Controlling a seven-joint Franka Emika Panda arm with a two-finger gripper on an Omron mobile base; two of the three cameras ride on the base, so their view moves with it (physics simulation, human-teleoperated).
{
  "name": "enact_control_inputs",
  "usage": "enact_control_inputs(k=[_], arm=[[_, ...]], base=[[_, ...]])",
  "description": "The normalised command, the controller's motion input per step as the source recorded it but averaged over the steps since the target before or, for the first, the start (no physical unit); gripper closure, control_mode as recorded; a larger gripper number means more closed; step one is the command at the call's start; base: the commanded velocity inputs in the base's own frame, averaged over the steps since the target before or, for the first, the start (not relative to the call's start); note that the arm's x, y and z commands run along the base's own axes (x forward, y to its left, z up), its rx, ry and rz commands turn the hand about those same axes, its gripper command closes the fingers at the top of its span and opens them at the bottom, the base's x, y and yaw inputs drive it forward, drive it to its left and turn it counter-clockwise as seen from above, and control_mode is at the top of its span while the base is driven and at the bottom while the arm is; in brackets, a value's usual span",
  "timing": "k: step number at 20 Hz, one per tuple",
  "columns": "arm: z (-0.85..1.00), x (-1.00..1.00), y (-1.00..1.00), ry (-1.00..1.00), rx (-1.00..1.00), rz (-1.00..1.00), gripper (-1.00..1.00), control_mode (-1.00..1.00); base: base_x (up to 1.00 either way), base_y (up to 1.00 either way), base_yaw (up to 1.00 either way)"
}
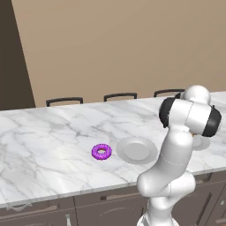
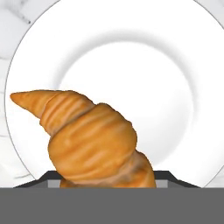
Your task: Place the pastries on the plates.
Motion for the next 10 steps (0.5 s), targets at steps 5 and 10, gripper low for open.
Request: enact_control_inputs(k=[5,10], arm=[[0.0,0.03,-0.11,0.0,0.0,-0.03,1.0,-1.0],[-0.33,0.0,0.0,0.0,0.01,0.0,1.0,-1.0]], base=[[0.0,0.0,0.0],[0.0,0.0,0.0]])
